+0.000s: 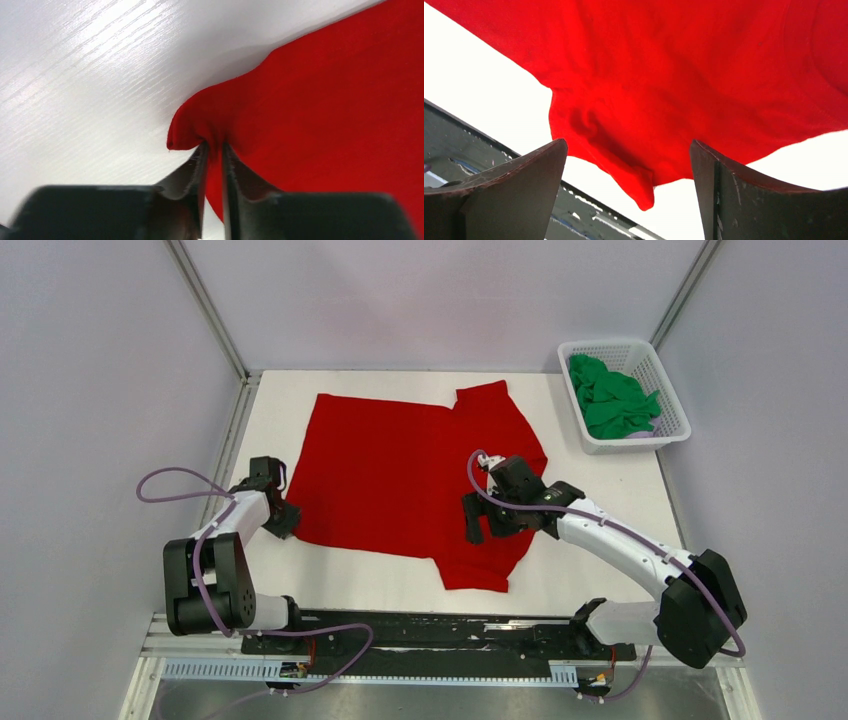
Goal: Fold and stack the t-shirts
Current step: Grab the side of the flattened tshirt closest away from the robot with both arms
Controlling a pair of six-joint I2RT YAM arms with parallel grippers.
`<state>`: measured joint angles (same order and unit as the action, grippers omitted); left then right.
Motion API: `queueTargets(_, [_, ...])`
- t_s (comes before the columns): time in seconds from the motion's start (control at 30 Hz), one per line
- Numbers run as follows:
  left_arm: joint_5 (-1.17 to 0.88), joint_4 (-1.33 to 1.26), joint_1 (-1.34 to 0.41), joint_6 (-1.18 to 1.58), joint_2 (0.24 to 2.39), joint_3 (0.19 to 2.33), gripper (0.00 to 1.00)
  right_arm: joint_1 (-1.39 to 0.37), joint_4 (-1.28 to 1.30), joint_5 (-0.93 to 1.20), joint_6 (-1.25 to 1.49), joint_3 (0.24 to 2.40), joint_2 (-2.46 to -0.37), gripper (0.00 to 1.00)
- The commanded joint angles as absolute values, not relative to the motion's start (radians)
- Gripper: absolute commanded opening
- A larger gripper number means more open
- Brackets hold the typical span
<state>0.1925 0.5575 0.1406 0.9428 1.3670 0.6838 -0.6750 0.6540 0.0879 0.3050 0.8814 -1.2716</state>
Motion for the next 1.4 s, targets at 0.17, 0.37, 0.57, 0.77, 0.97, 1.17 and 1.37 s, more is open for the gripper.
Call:
queueTargets(0.17, [0.173, 0.535, 0.147, 0.977, 1.372, 0.639, 0.00, -0.836, 0.719, 0.094, 0.346, 0.891, -1.322, 0.83])
queueTargets(0.37, [0.172, 0.550, 0.147, 0.977, 1.316, 0.617, 0.00, -1.010, 0.772, 0.005, 0.449, 0.896, -1.449, 0.75])
queueTargets(0.57, [0.163, 0.547, 0.148, 0.954, 1.302, 0.613, 0.00, -1.102, 0.762, -0.124, 0.549, 0.848, -1.481, 0.71])
queueTargets(0.77, [0.145, 0.532, 0.147, 0.946, 1.310, 0.608, 0.00, -1.136, 0.769, -0.225, 0.612, 0.848, -1.523, 0.68])
queueTargets(0.97, [0.146, 0.537, 0.147, 0.941, 1.292, 0.602, 0.00, -1.151, 0.760, -0.185, 0.600, 0.823, -1.523, 0.65])
queueTargets(1.17, [0.145, 0.565, 0.148, 0.933, 1.249, 0.603, 0.00, -1.155, 0.763, -0.195, 0.615, 0.822, -1.536, 0.33])
queueTargets(1.37, [0.151, 0.606, 0.148, 0.936, 1.175, 0.599, 0.00, -1.150, 0.777, -0.225, 0.614, 0.838, -1.519, 0.04])
